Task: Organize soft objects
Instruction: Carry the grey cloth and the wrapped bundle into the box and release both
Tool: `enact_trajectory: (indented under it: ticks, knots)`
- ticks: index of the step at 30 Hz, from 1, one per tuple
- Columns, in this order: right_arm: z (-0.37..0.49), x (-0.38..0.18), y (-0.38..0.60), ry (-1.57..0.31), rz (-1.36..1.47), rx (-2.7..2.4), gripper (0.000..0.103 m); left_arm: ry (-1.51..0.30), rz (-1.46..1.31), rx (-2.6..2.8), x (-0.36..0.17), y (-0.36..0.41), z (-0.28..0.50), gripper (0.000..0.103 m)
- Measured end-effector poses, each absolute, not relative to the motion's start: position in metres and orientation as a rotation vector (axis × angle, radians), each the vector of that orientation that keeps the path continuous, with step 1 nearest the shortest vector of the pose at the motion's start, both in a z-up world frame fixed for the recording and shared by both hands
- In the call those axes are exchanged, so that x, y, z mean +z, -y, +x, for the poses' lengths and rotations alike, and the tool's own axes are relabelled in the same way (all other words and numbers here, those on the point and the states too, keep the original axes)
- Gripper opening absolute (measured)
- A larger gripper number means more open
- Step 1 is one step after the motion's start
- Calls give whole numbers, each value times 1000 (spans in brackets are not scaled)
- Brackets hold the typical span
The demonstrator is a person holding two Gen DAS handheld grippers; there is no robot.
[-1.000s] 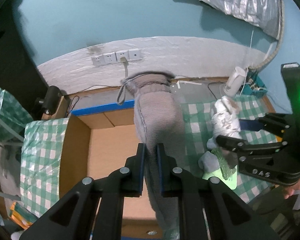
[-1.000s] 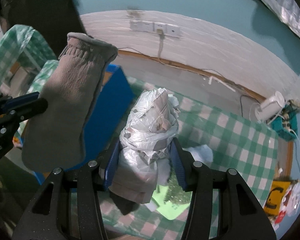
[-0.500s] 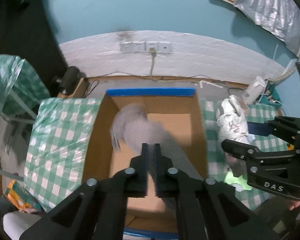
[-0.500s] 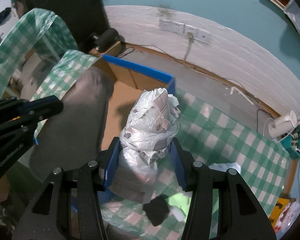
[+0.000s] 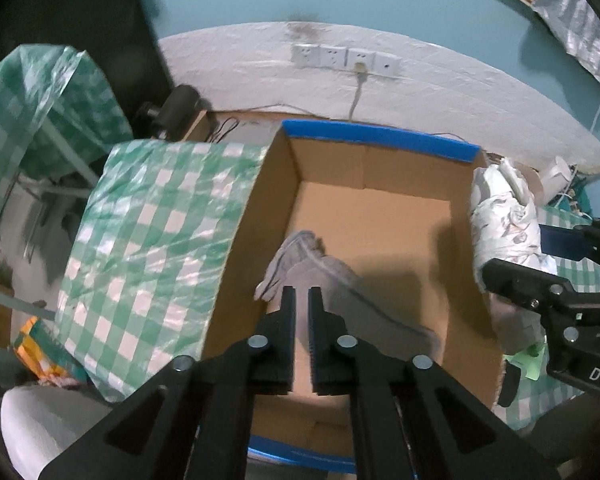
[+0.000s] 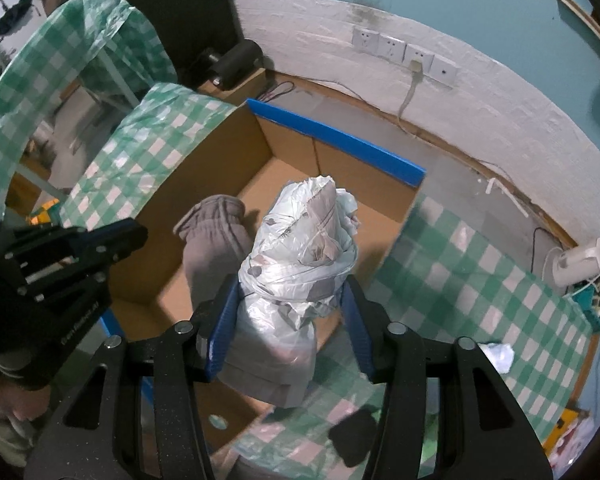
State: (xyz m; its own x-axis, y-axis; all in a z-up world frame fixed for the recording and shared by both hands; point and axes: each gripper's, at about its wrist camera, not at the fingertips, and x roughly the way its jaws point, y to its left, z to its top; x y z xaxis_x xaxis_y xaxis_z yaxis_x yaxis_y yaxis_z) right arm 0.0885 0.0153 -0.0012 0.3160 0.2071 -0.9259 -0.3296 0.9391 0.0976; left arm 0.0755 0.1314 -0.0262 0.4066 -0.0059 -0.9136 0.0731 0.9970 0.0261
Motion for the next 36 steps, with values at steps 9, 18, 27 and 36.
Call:
enact_trajectory:
  ticks: [9,18,27,36]
  knots:
    - [88,-2,-21,-1178,-154,332,74,-1121,55,12,-25,-145,77,58]
    - [86,0,-2,-1173,-142,303,74,-1107,94,-15,-23,-133,75,71]
    - [79,4,19,-1163,-132,274,74,-1076,145,-53,-16,-108,72,77]
    - [72,4,45,-1158,-119,236,74,-1081,190,-80,-18,-81,71,77]
